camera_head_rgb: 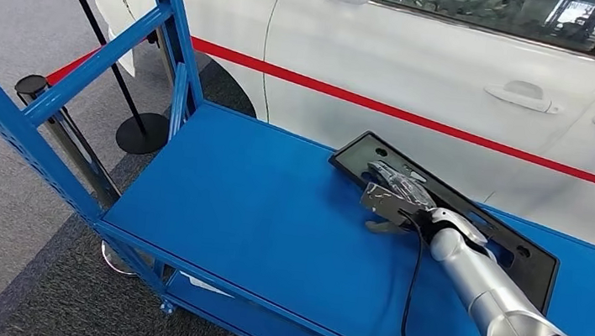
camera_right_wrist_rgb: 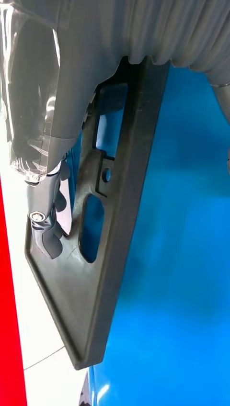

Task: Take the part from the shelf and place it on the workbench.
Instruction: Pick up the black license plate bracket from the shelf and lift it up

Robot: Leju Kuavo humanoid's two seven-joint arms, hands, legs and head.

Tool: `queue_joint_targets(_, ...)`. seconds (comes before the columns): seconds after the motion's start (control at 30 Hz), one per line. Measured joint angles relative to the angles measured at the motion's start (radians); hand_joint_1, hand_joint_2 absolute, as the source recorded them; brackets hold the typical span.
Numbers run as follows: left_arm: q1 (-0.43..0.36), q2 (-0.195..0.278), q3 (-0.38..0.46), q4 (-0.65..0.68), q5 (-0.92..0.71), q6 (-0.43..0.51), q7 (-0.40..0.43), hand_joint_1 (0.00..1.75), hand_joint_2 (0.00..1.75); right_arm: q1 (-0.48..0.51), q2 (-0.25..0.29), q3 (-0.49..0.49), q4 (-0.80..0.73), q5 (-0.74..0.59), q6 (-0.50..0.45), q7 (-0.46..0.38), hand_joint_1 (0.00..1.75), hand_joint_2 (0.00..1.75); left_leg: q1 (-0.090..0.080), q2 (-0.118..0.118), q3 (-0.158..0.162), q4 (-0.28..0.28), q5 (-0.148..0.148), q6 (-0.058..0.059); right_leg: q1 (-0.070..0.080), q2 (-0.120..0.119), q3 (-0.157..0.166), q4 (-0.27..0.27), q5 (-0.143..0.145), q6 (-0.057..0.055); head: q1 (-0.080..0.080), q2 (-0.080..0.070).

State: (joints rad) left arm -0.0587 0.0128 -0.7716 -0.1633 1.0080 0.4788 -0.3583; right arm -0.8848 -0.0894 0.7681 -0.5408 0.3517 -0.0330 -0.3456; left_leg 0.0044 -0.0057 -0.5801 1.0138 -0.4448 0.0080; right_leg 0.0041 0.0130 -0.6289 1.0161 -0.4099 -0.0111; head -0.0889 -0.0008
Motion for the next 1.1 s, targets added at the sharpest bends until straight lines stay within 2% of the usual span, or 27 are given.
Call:
queue_joint_targets(0.2, -0.002, 0.0, -0.006, 0.0, -0.003, -0.001, -0.004, 0.0, 0.0, 0.016, 0.002, 0.029, -0.013, 0.042, -0.029, 0.027, 0.0, 1.75, 0.0, 0.0, 0.002, 0.0, 0.0, 0.0, 0.0, 0.0, 0.001, 0.0, 0.0, 0.0, 0.0, 0.0)
queue_joint_targets(0.33, -0.002, 0.0, -0.008, 0.0, -0.004, -0.002, -0.004, 0.0, 0.0, 0.023, 0.002, 0.033, -0.016, 0.042, -0.033, 0.028, 1.73, 1.75, 0.0, 0.0, 0.003, 0.0, -0.001, -0.001, 0.0, 0.0, 0.002, 0.0, 0.0, 0.0, 0.0, 0.0)
queue_joint_targets(1.1, -0.003, 0.0, -0.012, 0.0, 0.002, 0.006, -0.012, 0.0, 0.0, 0.076, -0.017, 0.027, -0.144, 0.025, -0.037, 0.003, 1.75, 1.75, 0.0, 0.003, 0.005, 0.0, -0.001, -0.001, 0.001, 0.003, 0.003, 0.0, 0.0, -0.001, 0.0, 0.0)
